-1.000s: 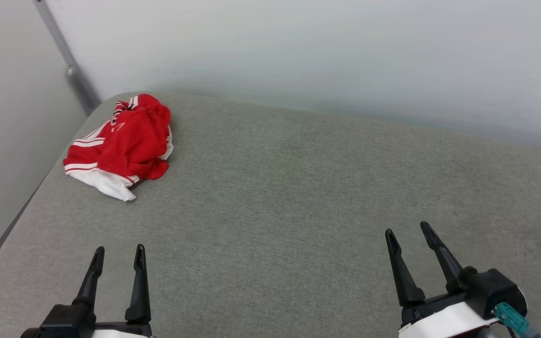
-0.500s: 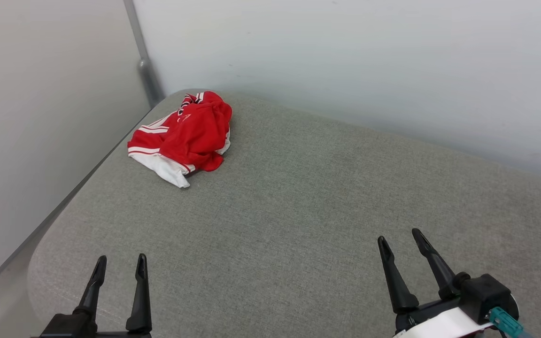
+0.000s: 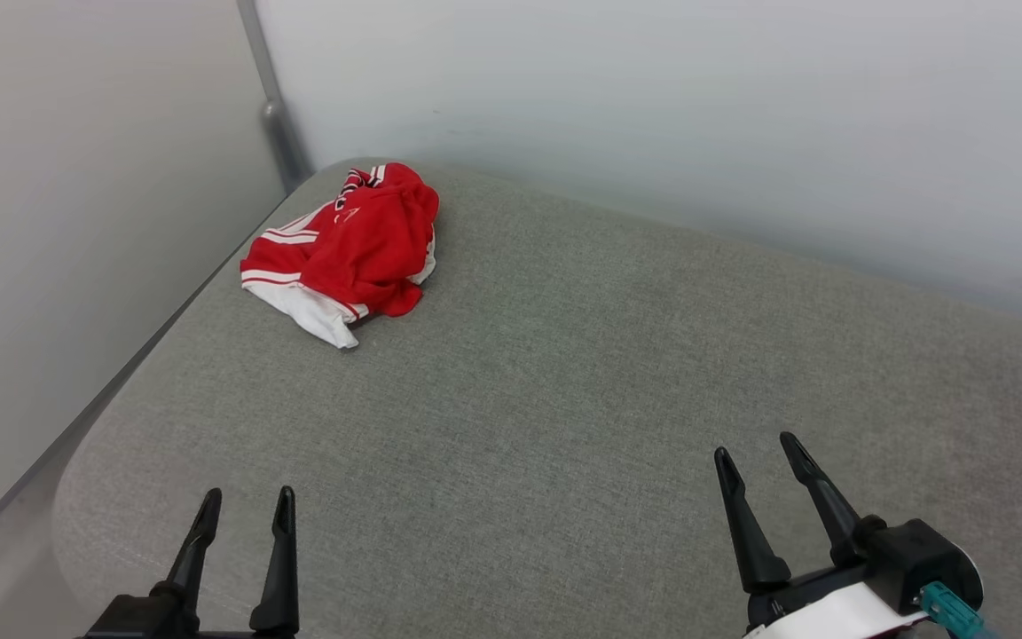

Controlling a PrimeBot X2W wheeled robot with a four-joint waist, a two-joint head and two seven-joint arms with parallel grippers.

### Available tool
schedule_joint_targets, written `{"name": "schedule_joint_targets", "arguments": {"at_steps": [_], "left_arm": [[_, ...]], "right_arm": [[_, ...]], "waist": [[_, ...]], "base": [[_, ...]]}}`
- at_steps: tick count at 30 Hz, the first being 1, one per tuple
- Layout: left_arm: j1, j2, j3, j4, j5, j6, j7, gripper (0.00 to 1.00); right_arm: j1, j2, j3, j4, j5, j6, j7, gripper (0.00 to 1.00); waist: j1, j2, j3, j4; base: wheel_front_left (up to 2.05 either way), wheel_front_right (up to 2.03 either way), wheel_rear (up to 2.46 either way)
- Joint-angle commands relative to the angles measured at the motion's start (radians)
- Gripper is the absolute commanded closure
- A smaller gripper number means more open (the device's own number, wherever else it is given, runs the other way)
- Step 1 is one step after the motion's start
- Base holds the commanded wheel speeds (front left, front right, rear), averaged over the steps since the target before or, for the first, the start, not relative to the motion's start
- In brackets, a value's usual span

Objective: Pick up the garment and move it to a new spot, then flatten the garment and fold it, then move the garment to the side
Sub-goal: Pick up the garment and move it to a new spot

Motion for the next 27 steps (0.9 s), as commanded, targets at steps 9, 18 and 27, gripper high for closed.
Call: {"name": "schedule_joint_targets", "arguments": {"at_steps": [9, 18, 27], "left_arm": [[-0.088, 0.046, -0.065, 0.067, -0.037, -0.001, -0.002, 0.0], [-0.345, 0.207, -0.099, 0.159, -0.107, -0.001, -0.002, 0.0], [-0.716, 0.482, -0.175, 0.396, -0.428, 0.0, 0.19, 0.0]], "right_arm": [[-0.055, 0.0, 0.004, -0.016, -0.077, 0.0, -0.002, 0.0], [-0.124, 0.0, -0.042, -0.062, -0.16, 0.0, -0.002, 0.0], [-0.178, 0.0, -0.064, -0.121, -0.2, 0.0, -0.002, 0.0]], "waist": [[0.0, 0.0, 0.155, -0.044], [0.0, 0.0, 0.363, -0.112], [0.0, 0.0, 0.514, -0.195]], "base": [[0.0, 0.0, 0.0], [0.0, 0.0, 0.0], [0.0, 0.0, 0.0]]}}
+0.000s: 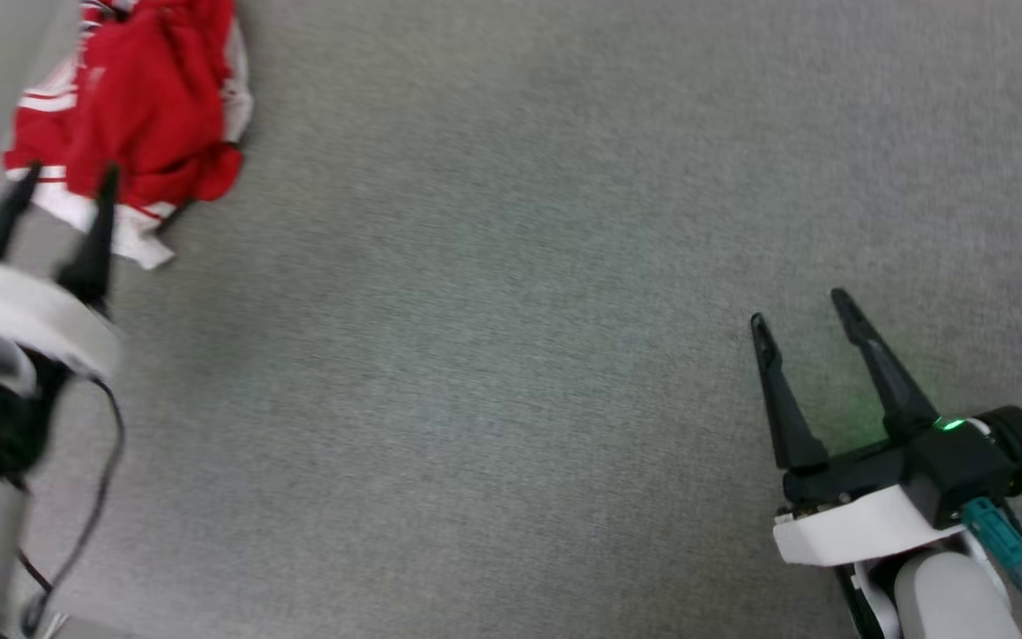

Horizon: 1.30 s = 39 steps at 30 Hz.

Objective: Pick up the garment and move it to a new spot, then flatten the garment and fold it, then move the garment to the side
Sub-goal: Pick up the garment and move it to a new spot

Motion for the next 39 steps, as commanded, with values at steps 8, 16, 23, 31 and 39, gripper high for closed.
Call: {"name": "schedule_joint_targets", "arguments": {"at_steps": [8, 16, 23, 31, 39], "left_arm": [[-0.33, 0.26, -0.13, 0.147, -0.362, 0.002, 0.481, 0.0], [-0.462, 0.346, -0.161, 0.232, -0.548, 0.002, 0.748, 0.0], [-0.521, 0.357, -0.209, 0.337, -0.556, 0.002, 0.797, 0.0], [-0.484, 0.296, -0.293, 0.412, -0.582, 0.001, 0.797, 1.0], [-0.492, 0.333, -0.318, 0.371, -0.585, 0.001, 0.6, 1.0]], "right_arm": [[-0.039, -0.001, 0.039, -0.044, -0.001, 0.0, -0.002, 0.0], [-0.026, -0.006, 0.06, -0.047, 0.007, -0.001, 0.002, 0.0], [-0.027, -0.014, 0.057, -0.043, 0.024, -0.002, 0.009, 0.0], [-0.034, -0.015, 0.061, -0.027, 0.022, -0.002, 0.01, 0.0], [-0.039, -0.012, 0.078, -0.024, 0.028, -0.002, 0.005, 0.0]], "waist": [[-0.0002, 0.0, 0.178, -0.123], [-0.0002, 0.0, 0.242, -0.178], [-0.0002, 0.0, 0.292, -0.203], [-0.0002, 0.0, 0.293, -0.195], [-0.0002, 0.0, 0.193, -0.187]], "base": [[0.0, 0.0, 0.0], [0.0, 0.0, 0.0], [0.0, 0.0, 0.0], [0.0, 0.0, 0.0], [0.0, 0.0, 0.0]]}}
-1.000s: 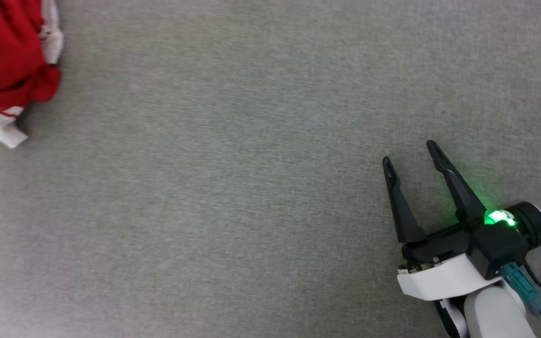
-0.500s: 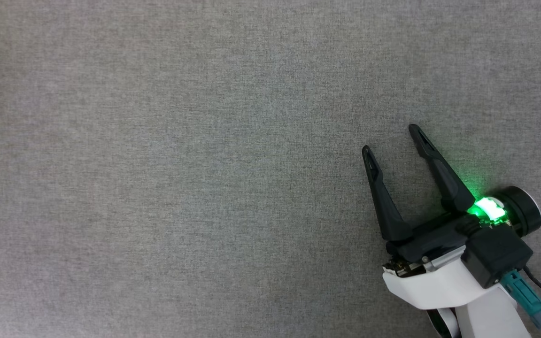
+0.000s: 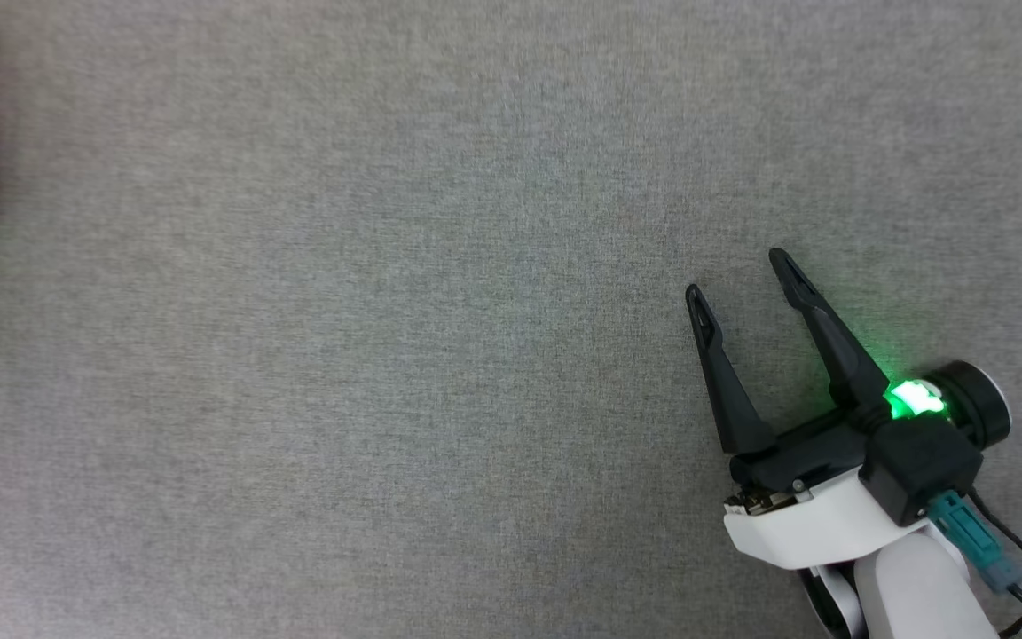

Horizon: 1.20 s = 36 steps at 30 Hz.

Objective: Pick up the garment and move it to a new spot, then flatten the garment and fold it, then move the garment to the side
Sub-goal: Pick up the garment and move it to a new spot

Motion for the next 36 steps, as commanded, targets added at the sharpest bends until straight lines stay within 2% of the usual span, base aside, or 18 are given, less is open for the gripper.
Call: {"name": "schedule_joint_targets", "arguments": {"at_steps": [1, 11, 17, 21, 28, 36], "left_arm": [[0.018, -0.004, -0.011, -0.023, -0.019, 0.0, -0.033, 1.0], [0.123, 0.056, -0.111, -0.236, -0.059, -0.001, -0.292, 1.0], [0.177, 0.046, -0.195, -0.378, -0.051, -0.001, -0.41, 1.0], [0.203, 0.007, -0.238, -0.445, -0.038, -0.001, -0.473, 1.0], [0.208, -0.11, -0.297, -0.53, 0.038, 0.017, -0.557, 1.0], [0.199, -0.287, -0.384, -0.549, 0.118, 0.047, -0.62, 1.0]], "right_arm": [[0.021, -0.023, -0.012, 0.049, 0.013, -0.003, 0.013, 0.0], [0.057, -0.015, -0.026, 0.089, 0.051, -0.002, 0.007, 0.0], [0.077, -0.015, -0.034, 0.106, 0.067, -0.002, 0.007, 0.0], [0.093, -0.014, -0.044, 0.113, 0.078, -0.002, 0.007, 0.0], [0.104, -0.014, -0.066, 0.1, 0.089, -0.002, 0.007, 0.0], [0.103, -0.014, -0.12, 0.074, 0.093, -0.002, 0.007, 0.0]], "waist": [[-0.0002, 0.0, -0.058, 0.003], [-0.0002, 0.0, -0.272, -0.008], [-0.0002, 0.0, -0.373, -0.021], [-0.0002, 0.0, -0.428, -0.047], [-0.0002, 0.0, -0.468, -0.119], [-0.0002, 0.0, -0.454, -0.209]], "base": [[0.0, 0.0, 0.0], [0.0, 0.0, 0.0], [0.0, 0.0, 0.0], [0.0, 0.0, 0.0], [0.0, 0.0, 0.0], [0.0, 0.0, 0.0]]}}
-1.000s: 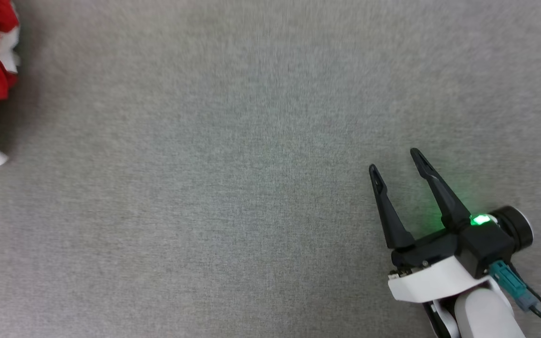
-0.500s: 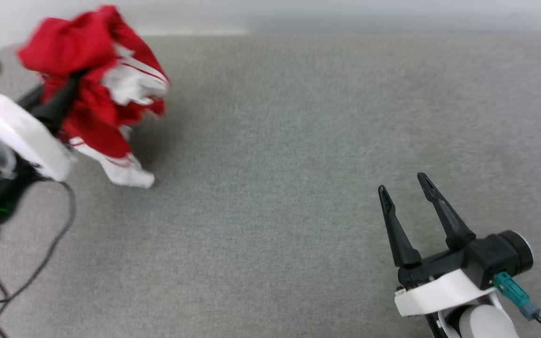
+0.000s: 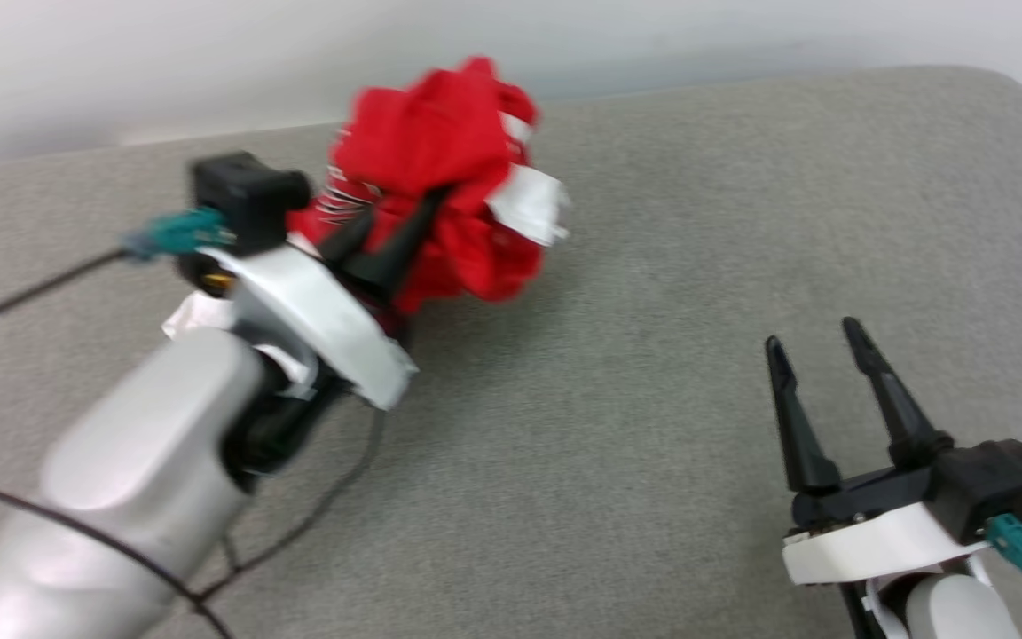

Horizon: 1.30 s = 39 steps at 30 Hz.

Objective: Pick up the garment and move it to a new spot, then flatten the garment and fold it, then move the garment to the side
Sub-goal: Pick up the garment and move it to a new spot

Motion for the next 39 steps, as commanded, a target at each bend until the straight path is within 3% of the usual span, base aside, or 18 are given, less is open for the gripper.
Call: {"name": "schedule_joint_targets", "arguments": {"at_steps": [1, 10, 11, 12, 13, 20, 29, 39], "left_arm": [[0.0, -0.049, -0.024, 0.016, 0.011, 0.0, -0.019, 1.0], [0.075, -0.274, -0.251, 0.22, 0.127, -0.018, -0.029, 1.0], [0.087, -0.289, -0.277, 0.251, 0.138, -0.021, -0.021, 0.66], [0.094, -0.301, -0.302, 0.276, 0.149, -0.022, -0.017, 0.12], [0.1, -0.313, -0.319, 0.303, 0.159, -0.026, -0.019, 0.0], [0.129, -0.355, -0.358, 0.391, 0.165, -0.039, -0.089, 0.0], [0.134, -0.283, -0.246, 0.33, 0.16, -0.017, -0.138, 0.0], [0.314, -0.09, 0.139, 0.058, 0.278, 0.128, -0.142, 0.0]], "right_arm": [[0.006, 0.0, -0.022, -0.007, 0.007, -0.001, -0.002, 0.0], [0.003, 0.0, -0.047, -0.002, -0.004, -0.001, -0.002, 0.0], [0.003, 0.0, -0.046, -0.002, -0.005, -0.001, -0.002, 0.0], [0.003, 0.0, -0.046, -0.002, -0.006, -0.001, -0.002, 0.0], [0.004, 0.0, -0.047, -0.001, -0.007, -0.001, -0.002, 0.0], [0.026, 0.0, -0.047, 0.015, -0.023, -0.001, -0.002, 0.0], [0.054, 0.0, -0.055, 0.033, -0.025, -0.001, -0.002, 0.0], [0.088, 0.0, -0.065, 0.023, -0.011, -0.001, -0.002, 0.0]], "waist": [[0.0001, 0.0, 0.011, -0.037], [0.0001, 0.0, 0.011, -0.088], [0.0001, 0.0, 0.011, -0.089], [0.0001, 0.0, 0.01, -0.09], [0.0001, 0.0, 0.01, -0.089], [0.0001, 0.0, -0.023, -0.04], [0.0001, 0.0, -0.095, 0.041], [0.0001, 0.0, -0.138, 0.101]], "base": [[0.0, 0.0, 0.0], [0.0, 0.0, 0.0], [0.0, 0.0, 0.0], [0.0, 0.0, 0.0], [0.0, 0.0, 0.0], [0.0, 0.0, 0.0], [0.0, 0.0, 0.0], [0.0, 0.0, 0.0]]}}
